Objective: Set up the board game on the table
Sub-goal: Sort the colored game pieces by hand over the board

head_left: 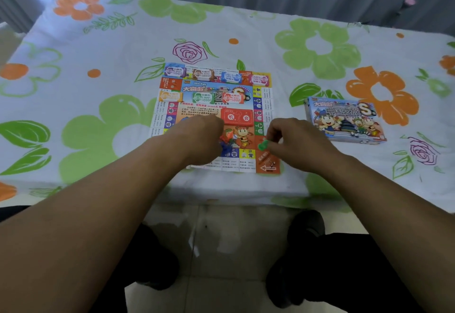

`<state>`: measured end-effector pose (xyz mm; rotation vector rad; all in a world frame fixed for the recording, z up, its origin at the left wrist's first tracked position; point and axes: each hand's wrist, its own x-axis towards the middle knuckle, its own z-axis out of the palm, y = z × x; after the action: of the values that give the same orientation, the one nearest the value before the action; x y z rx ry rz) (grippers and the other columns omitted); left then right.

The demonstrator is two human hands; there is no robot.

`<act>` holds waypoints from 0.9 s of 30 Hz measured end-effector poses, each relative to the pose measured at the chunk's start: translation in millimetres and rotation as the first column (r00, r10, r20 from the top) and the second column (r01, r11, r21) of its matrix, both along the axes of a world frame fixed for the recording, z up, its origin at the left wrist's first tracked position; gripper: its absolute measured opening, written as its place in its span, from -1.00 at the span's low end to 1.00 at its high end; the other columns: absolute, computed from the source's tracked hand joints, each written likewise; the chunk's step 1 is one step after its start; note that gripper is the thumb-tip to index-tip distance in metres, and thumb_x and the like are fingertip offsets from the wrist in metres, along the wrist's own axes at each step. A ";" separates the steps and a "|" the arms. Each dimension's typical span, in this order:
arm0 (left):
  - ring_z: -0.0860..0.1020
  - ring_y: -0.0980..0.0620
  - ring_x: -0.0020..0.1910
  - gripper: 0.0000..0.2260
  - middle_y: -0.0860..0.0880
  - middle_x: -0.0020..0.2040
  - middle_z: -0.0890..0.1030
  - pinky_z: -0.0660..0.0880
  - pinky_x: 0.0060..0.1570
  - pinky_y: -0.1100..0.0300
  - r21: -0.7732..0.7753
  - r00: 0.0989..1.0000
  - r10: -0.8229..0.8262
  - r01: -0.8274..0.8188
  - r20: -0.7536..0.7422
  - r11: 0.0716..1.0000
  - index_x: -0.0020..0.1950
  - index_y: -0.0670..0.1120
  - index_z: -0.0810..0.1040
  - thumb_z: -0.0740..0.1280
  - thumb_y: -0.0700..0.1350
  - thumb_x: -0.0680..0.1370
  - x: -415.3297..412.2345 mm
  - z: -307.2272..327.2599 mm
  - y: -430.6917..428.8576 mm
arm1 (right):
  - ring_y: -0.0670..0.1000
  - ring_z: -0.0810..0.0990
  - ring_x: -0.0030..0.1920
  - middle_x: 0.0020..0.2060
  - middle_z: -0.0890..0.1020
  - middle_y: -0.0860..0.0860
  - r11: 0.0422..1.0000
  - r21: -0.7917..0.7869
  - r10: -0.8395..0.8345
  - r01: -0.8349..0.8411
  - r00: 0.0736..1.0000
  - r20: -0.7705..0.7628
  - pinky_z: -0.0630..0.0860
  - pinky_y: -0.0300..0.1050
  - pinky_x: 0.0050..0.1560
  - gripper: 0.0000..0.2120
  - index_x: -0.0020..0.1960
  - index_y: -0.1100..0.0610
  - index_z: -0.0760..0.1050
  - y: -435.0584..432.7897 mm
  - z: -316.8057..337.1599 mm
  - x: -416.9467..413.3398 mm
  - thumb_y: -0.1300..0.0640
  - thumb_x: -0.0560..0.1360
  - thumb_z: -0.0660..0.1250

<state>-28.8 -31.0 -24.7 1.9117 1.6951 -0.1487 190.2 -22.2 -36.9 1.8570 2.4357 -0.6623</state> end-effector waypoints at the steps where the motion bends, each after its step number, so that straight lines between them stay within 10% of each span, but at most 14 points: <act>1: 0.56 -0.05 0.14 -0.68 -0.04 0.22 0.58 0.56 0.16 -0.02 -0.011 1.000 0.002 -0.002 -0.004 1.000 0.33 -0.04 0.49 0.36 -0.08 0.58 -1.6 -0.7 -0.2 | 0.01 0.60 -0.13 -0.08 0.63 -0.05 0.999 0.025 0.035 -0.036 0.999 0.039 0.55 -0.05 -0.18 -0.90 -0.05 0.04 0.49 -0.1 -1.7 -1.5 0.02 0.56 0.34; 27: 0.56 -0.10 0.18 -0.65 -0.08 0.23 0.59 0.55 0.21 -0.03 -0.024 0.999 -0.033 0.032 -0.025 0.999 0.34 -0.10 0.50 0.32 -0.27 0.56 0.9 -3.3 2.8 | 0.10 0.58 -0.03 0.08 0.59 0.04 0.947 0.149 0.273 -0.284 0.958 0.090 0.49 -0.08 -0.14 -0.83 0.18 0.05 0.48 -8.5 -10.1 -43.0 0.08 0.60 0.26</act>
<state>-28.0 -28.3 -28.0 1.9285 1.6721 -0.2053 147.2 -30.7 -47.0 1.5023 2.7023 -0.3902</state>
